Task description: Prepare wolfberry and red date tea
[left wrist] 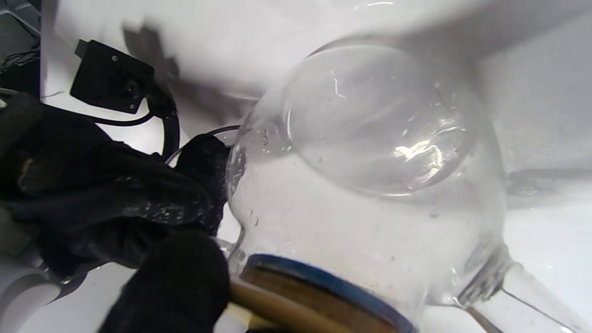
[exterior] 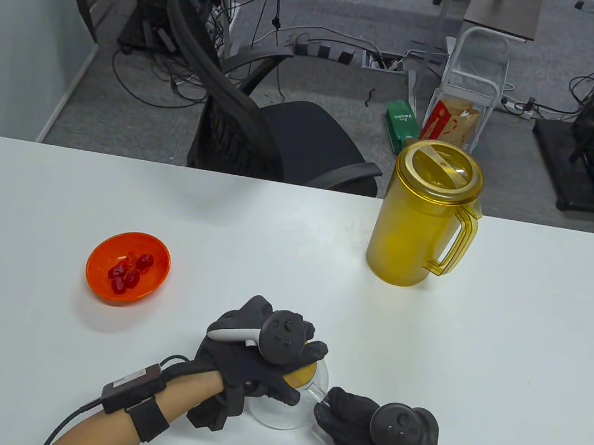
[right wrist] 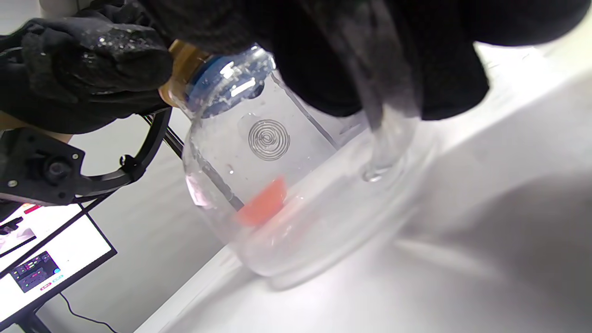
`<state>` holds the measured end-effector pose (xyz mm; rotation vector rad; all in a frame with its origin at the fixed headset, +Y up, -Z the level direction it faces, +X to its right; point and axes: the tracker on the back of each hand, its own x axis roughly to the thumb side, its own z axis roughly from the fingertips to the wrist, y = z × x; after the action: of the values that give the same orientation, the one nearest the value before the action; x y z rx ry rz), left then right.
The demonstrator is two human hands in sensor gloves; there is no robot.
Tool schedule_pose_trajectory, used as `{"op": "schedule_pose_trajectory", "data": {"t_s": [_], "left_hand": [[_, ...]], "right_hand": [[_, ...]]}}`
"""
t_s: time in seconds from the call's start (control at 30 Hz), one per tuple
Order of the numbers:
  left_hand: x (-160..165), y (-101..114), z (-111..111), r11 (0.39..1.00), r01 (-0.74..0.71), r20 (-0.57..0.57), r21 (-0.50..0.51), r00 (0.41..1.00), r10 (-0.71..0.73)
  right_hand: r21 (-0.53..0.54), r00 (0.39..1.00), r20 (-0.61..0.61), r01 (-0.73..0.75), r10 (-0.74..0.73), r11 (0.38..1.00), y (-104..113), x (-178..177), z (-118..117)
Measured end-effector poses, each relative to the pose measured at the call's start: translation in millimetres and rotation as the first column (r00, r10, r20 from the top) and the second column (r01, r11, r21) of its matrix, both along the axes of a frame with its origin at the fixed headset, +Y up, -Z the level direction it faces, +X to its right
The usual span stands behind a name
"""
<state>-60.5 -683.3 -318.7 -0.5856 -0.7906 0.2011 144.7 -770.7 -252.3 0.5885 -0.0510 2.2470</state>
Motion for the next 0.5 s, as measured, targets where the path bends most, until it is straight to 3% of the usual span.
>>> {"op": "schedule_pose_trajectory", "data": {"t_s": [0.33, 0.5], "left_hand": [[1.2, 7.8, -0.5, 0.998, -0.048, 0.051, 0.051, 0.998, 0.046], [-17.5, 35.7, 4.2, 0.978, -0.162, 0.013, 0.129, 0.987, 0.161]], "right_hand": [[-0.005, 1.0, 0.012, 0.001, -0.001, 1.0, 0.1, 0.0, -0.1], [-0.006, 1.0, 0.018, 0.001, 0.0, 1.0, 0.0, 0.1, -0.1]]}}
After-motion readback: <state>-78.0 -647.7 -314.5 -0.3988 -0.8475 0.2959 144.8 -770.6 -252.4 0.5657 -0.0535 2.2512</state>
